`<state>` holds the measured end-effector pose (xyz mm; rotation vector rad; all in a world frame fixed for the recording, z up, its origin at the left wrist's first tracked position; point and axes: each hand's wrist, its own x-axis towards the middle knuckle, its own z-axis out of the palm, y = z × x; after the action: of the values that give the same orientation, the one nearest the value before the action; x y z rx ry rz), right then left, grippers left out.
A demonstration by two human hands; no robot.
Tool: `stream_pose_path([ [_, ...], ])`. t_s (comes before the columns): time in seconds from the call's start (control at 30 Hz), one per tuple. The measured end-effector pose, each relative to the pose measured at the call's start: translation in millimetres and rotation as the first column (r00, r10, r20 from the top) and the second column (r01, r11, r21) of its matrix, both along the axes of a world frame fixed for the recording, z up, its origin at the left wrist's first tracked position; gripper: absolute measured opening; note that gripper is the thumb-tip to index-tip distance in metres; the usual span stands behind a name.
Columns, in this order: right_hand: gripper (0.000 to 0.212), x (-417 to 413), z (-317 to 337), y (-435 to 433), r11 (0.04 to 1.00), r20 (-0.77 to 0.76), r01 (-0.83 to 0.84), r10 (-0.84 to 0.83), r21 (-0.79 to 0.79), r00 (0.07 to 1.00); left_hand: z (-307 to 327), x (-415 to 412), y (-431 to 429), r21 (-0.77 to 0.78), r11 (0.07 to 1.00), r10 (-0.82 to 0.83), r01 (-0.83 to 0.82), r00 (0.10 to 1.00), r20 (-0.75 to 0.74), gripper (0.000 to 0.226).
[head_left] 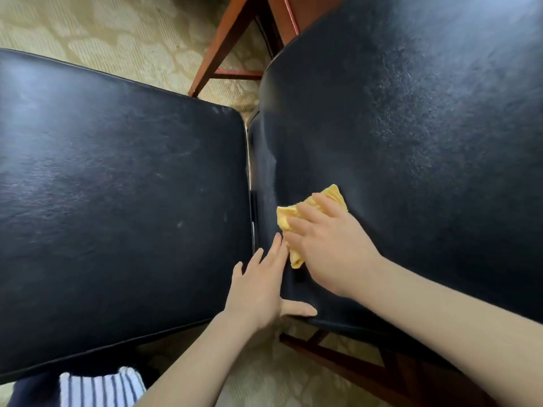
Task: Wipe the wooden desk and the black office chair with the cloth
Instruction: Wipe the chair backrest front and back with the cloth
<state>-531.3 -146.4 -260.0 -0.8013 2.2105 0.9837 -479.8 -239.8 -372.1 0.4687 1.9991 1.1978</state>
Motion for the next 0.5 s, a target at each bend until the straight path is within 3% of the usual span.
stream_pose_path([
  [0.13,0.038,27,34,22,0.993,-0.041,0.028,-0.033,-0.118,0.999,7,2,2,-0.004,1.000,0.028,-0.028,0.999,0.028,0.125],
  [0.27,0.046,26,64,37,0.982,-0.126,-0.058,0.036,-0.178,0.991,11,2,3,0.001,1.000,0.031,-0.031,0.997,0.065,0.127],
  [0.5,0.037,-63,79,43,0.951,-0.357,-0.190,0.094,-0.243,0.929,9,-6,-2,0.149,0.987,0.027,-0.057,0.981,0.194,0.125],
])
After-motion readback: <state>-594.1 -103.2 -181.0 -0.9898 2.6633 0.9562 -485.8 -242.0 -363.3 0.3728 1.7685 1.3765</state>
